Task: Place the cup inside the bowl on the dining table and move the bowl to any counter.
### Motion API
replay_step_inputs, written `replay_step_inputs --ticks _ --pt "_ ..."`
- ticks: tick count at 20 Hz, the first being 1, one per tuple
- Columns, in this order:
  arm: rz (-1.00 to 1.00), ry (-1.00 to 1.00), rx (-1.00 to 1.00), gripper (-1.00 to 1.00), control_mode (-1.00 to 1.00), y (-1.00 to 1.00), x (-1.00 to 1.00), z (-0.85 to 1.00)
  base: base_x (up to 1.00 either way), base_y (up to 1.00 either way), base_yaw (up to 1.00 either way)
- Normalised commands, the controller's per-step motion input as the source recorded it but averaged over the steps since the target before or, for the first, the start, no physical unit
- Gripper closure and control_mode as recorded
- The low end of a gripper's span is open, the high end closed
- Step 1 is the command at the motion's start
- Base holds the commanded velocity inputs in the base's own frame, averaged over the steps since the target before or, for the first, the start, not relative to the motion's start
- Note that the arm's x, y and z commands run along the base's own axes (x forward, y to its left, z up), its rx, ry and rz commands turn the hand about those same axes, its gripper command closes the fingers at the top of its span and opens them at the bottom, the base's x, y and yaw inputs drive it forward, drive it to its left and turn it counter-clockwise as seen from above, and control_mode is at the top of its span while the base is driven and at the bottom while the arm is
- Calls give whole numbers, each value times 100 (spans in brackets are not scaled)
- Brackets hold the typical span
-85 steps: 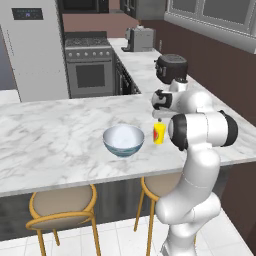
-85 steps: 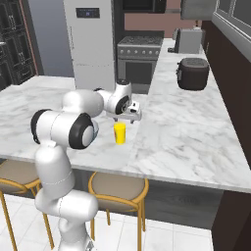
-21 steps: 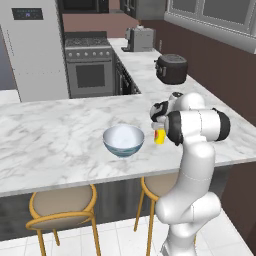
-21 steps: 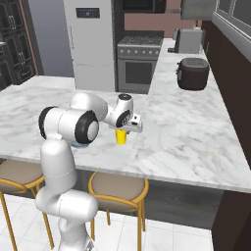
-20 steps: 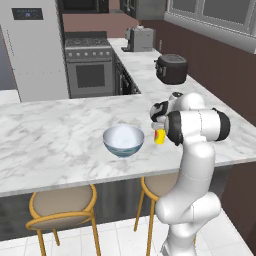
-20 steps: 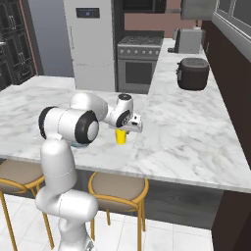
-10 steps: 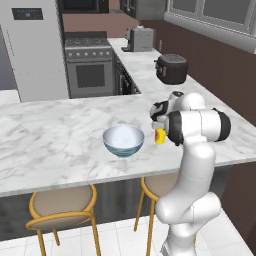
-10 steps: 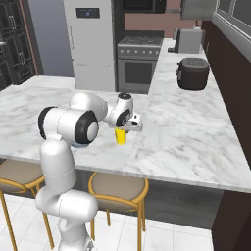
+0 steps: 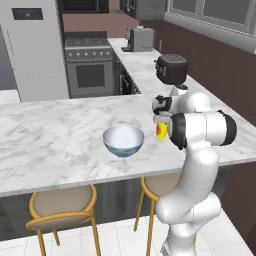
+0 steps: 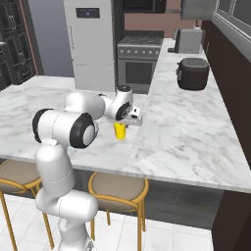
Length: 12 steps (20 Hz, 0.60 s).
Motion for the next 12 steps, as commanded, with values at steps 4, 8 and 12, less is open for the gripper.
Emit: replay_step_inputs --ticks 4,8,12 --pt "0 1 0 100 -100 0 -16 47 0 0 0" --pt "0 0 0 100 -100 0 -23 48 0 0 0" --pt "0 0 0 100 -100 0 -16 54 0 0 0"
